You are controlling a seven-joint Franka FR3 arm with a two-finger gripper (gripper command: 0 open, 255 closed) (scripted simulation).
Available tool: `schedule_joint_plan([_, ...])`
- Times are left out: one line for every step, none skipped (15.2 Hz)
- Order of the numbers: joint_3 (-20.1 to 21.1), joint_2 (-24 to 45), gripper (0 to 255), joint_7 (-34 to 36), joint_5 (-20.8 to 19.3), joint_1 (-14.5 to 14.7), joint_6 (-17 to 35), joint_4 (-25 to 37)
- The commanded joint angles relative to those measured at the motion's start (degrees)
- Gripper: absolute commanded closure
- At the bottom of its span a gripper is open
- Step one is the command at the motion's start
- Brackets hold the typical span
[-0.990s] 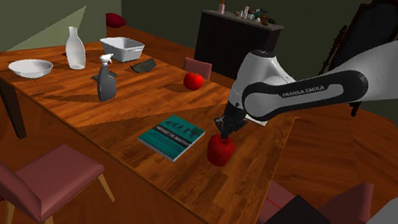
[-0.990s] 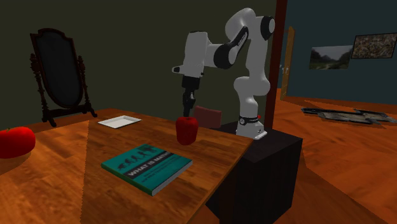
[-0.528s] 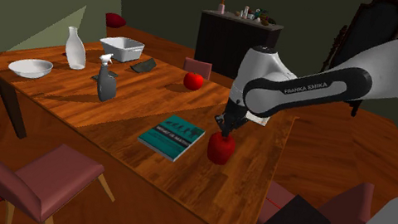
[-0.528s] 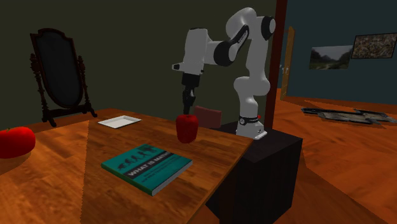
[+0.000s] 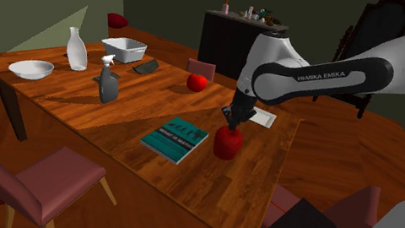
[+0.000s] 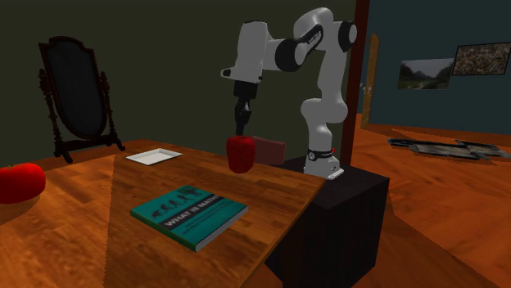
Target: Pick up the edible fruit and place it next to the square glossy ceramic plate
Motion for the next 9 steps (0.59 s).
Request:
schedule_joint_plan([-0.02,-0.44,255,-0.09,0.15,0.06,-1.65,1.2])
schedule_joint_plan([-0.06,-0.67,255,-0.19,0.22,0.06,-2.43,1.76])
schedule_joint_plan([-0.11,-0.89,255,-0.28,0.29,0.07,-3.22,2.34])
schedule_joint_plan([-0.15,-1.1,255,-0.37,0.36,0.07,-4.0,2.92])
schedule_joint_plan([-0.19,-1.29,255,-0.45,0.41,0.08,-4.78,3.51])
schedule_joint_plan([-0.23,-1.47,255,-0.54,0.47,0.08,-5.56,4.12])
schedule_joint_plan([-0.27,-1.63,255,-0.61,0.52,0.08,-6.33,4.74])
schedule_joint_plan([-0.31,-1.79,255,-0.69,0.56,0.08,-7.11,5.37])
schedule_joint_plan([-0.34,-1.92,255,-0.76,0.6,0.08,-7.89,6.01])
